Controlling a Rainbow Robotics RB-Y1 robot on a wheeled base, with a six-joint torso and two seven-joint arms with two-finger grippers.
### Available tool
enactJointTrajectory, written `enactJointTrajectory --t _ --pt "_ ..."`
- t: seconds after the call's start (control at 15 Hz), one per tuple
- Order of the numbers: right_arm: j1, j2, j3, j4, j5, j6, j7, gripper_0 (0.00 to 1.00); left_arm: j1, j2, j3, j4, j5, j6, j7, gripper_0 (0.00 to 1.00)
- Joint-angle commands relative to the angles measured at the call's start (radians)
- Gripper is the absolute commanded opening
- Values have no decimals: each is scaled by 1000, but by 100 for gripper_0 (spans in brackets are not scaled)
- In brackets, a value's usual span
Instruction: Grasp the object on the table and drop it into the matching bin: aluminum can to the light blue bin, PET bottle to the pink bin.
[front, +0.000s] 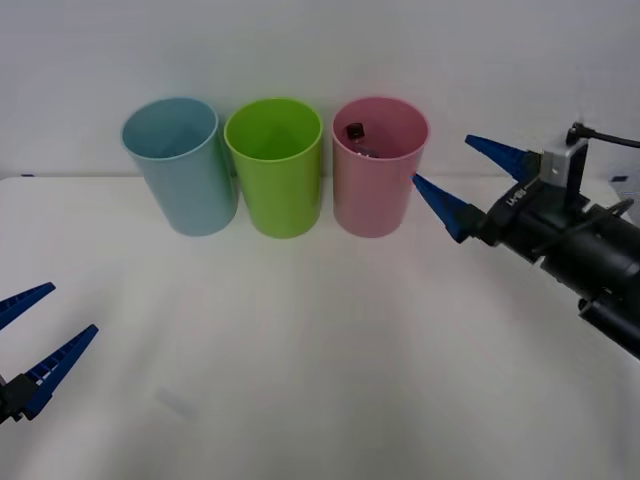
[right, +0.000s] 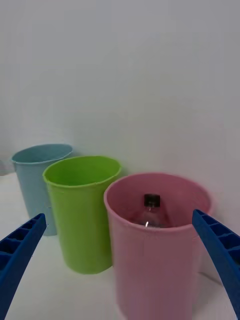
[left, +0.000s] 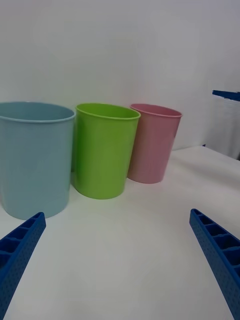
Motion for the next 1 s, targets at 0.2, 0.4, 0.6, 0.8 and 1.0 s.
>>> enactJointTrajectory --t 0.2,0.4,0.6,0.8,1.0 --pt "176 0 -128 -33 0 -181 49 100 0 0 0 0 0 0 0 100" --pt "265 11 -191 -33 -9 -254 161 100 0 0 0 0 0 0 0 100" --pt "351 9 -235 -33 -23 -298 235 100 0 0 0 0 0 0 0 100" --pt "429 20 -289 -10 -28 -389 269 100 0 0 0 0 0 0 0 100" --pt "446 35 -347 50 -28 -504 286 100 0 0 0 0 0 0 0 100"
